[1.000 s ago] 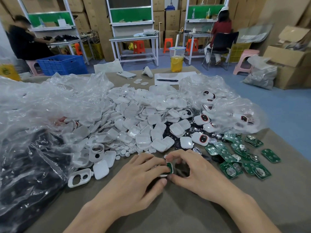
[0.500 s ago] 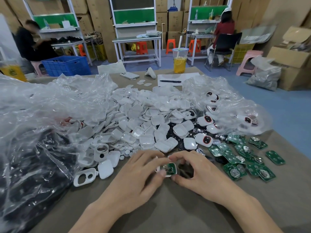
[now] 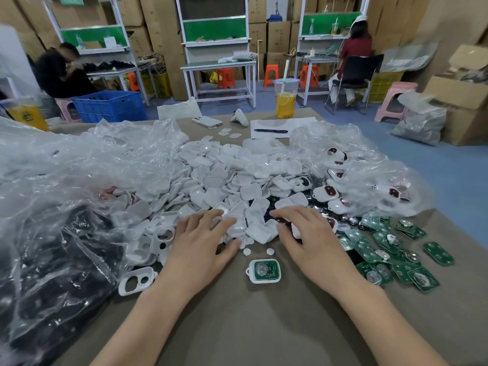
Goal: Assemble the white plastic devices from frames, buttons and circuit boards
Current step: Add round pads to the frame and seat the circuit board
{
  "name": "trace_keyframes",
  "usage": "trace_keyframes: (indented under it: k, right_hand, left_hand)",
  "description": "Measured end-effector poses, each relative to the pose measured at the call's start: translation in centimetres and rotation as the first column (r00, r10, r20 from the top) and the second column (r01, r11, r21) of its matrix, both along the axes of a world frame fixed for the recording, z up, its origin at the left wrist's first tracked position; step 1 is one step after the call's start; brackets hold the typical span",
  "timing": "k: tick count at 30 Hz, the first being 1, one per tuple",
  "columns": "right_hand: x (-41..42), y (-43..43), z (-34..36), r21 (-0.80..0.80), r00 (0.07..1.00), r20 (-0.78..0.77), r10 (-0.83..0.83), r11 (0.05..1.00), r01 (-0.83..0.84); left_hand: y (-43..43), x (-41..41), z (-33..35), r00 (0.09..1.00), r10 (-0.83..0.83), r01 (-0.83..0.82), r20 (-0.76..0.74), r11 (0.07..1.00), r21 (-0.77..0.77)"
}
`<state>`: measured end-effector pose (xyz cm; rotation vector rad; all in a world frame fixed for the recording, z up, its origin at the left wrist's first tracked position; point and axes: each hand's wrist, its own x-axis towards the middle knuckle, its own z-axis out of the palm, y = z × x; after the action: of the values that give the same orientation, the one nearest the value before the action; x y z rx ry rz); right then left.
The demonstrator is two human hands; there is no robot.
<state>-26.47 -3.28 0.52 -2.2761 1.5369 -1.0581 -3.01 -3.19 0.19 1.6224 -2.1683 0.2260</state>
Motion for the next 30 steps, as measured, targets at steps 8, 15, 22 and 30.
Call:
trace_keyframes:
  k: [8,15,22,30]
  right_hand:
    - [0.4,-1.9,-0.5,-0.121,0.994,0.053,-0.094,0.988,0.100]
    - [0.4,-2.3,-0.3,-0.120,0.969,0.238,-0.067,0.988,0.098]
    - [0.4,-2.5,-0.7,-0.052,0.969,0.235,-0.082,0.994,0.097]
    - [0.2,-2.1,-0.6,-0.036,0.976,0.201,-0.087,0.995,0.096]
  left_hand:
    - [-1.0,0.3,-0.2,0.997,-0.028,0.016,-0.076,0.988,-0.153]
    - [-1.0,1.1,0.2,0.815,0.057,-0.061,-0.577,0.998,0.012]
    - [-0.6,0.7,0.3,0.818,0.037,-0.003,-0.574,0.998,0.059]
    - [0.2,0.6,1.1,0.798,0.074,-0.082,-0.598,0.997,0.013]
